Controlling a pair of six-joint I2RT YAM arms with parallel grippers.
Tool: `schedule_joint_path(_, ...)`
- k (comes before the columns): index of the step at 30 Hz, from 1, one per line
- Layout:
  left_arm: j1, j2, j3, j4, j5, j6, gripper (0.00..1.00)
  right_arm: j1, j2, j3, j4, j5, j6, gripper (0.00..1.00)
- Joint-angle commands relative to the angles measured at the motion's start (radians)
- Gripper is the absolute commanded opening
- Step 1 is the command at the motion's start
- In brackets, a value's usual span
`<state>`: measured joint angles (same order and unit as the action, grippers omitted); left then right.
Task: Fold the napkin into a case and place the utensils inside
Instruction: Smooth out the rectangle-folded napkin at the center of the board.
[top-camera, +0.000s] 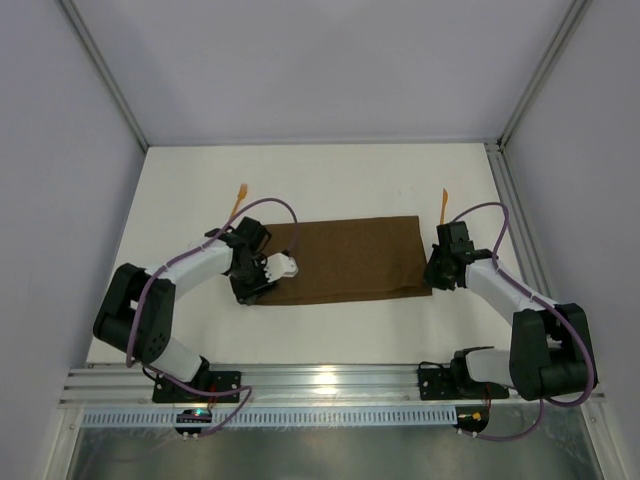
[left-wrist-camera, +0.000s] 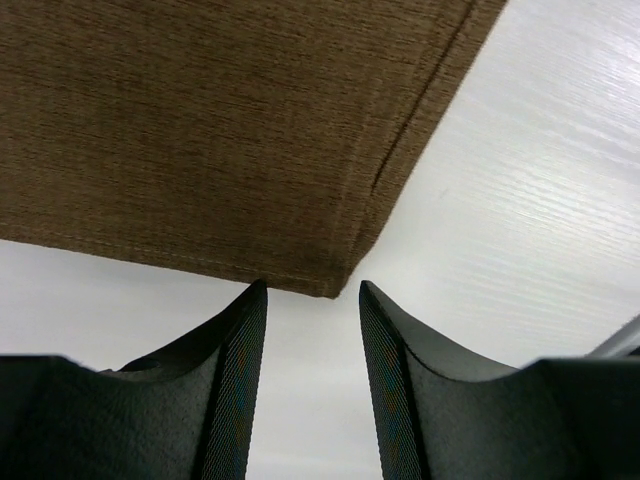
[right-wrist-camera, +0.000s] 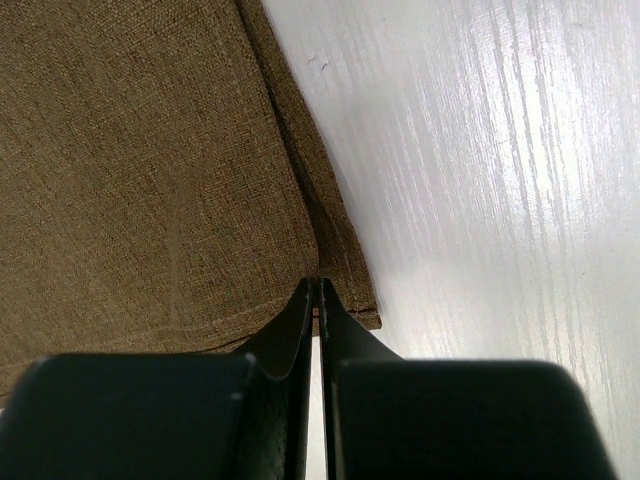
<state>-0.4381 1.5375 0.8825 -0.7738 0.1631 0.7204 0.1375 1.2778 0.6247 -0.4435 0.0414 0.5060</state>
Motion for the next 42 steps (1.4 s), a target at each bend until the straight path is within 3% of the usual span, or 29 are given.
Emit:
schedule_joint_path(1,-0.002,-0.033,0.033,-0.07,0.066,0.036,0.44,0.004,-0.024,0.021,0.006,0.006,-0.011,0.03)
schedule_joint_path(6,-0.004,-0.005,0.035,-0.081,0.044,0.027,0.44,0.005,-0.026,0.023,0.006,0.003,-0.011,0.03)
schedule_joint_path(10,-0.01,0.003,0.015,0.01,-0.01,-0.01,0.39,0.007,-0.028,0.021,0.012,0.002,-0.009,0.03)
schedule_joint_path(19,-0.011,0.018,0.026,0.024,0.012,-0.03,0.33,0.004,-0.028,0.023,0.014,0.0,-0.012,0.03)
schedule_joint_path(31,-0.011,0.019,0.019,-0.042,0.027,0.013,0.36,0.005,-0.023,0.026,0.019,-0.006,-0.014,0.03)
schedule_joint_path(34,-0.013,0.029,0.019,-0.016,0.006,-0.006,0.32,0.005,-0.031,0.023,0.019,-0.003,-0.012,0.03)
schedule_joint_path(38,-0.013,0.024,0.022,-0.01,0.012,-0.016,0.17,0.005,-0.031,0.023,0.016,-0.002,-0.017,0.03)
schedule_joint_path(42,-0.011,0.016,0.024,-0.013,0.013,-0.019,0.13,0.004,-0.029,0.023,0.019,-0.003,-0.017,0.03)
